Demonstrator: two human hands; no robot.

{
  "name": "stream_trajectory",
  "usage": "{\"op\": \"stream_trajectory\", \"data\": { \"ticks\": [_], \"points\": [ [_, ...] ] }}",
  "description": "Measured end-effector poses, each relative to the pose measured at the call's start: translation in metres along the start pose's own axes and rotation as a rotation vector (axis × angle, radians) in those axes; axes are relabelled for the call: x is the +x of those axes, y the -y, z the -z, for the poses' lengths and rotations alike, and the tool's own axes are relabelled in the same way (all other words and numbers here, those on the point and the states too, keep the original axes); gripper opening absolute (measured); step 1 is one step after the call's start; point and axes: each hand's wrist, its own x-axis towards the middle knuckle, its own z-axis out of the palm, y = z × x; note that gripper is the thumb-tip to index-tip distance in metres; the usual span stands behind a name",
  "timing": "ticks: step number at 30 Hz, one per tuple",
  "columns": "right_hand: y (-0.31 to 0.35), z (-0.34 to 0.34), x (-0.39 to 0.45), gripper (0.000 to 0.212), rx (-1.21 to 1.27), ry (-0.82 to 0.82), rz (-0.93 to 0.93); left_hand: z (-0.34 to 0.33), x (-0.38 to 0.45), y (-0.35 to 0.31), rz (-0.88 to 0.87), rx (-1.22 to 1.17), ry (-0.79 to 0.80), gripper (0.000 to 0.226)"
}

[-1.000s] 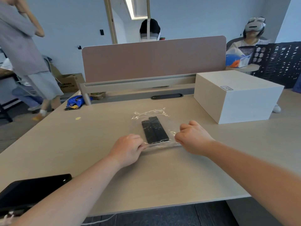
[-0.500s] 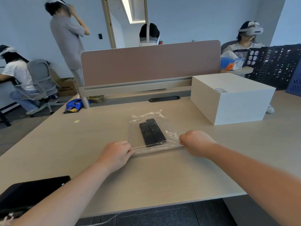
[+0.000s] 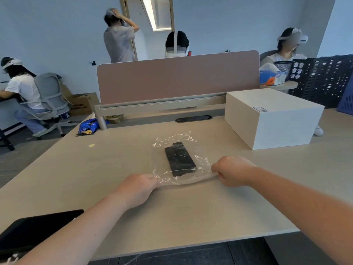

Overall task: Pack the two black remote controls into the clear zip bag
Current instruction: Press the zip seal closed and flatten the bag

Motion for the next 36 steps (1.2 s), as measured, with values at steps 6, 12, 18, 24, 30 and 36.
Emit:
{"op": "stream_trajectory", "data": {
  "ticks": [6,12,18,24,30,36],
  "points": [
    [0.0,0.001,0.015,0.037,0.471,-0.224,-0.276,0.003,-0.006,0.015,0.03,-0.221,-0.13,0.061],
    [0.0,-0.009,0.06,0.037,0.629,-0.166,-0.399,-0.003,0.023,0.033,0.358,-0.205,-0.152,0.035],
    [0.007,-0.009,0.097,0.045,0.705,-0.168,-0.45,-0.019,0.058,0.038,0.503,-0.189,-0.159,0.031],
    [0.007,-0.006,0.134,0.049,0.821,-0.145,-0.57,-0.037,0.088,0.043,0.619,-0.246,-0.186,0.033],
    [0.004,-0.027,0.168,0.036,0.801,-0.267,-0.591,-0.051,0.121,0.054,0.701,-0.335,-0.291,0.042],
    [-0.04,-0.042,0.175,0.038,0.755,-0.439,-0.647,-0.059,0.154,0.063,0.722,-0.35,-0.292,0.032]
  ]
}}
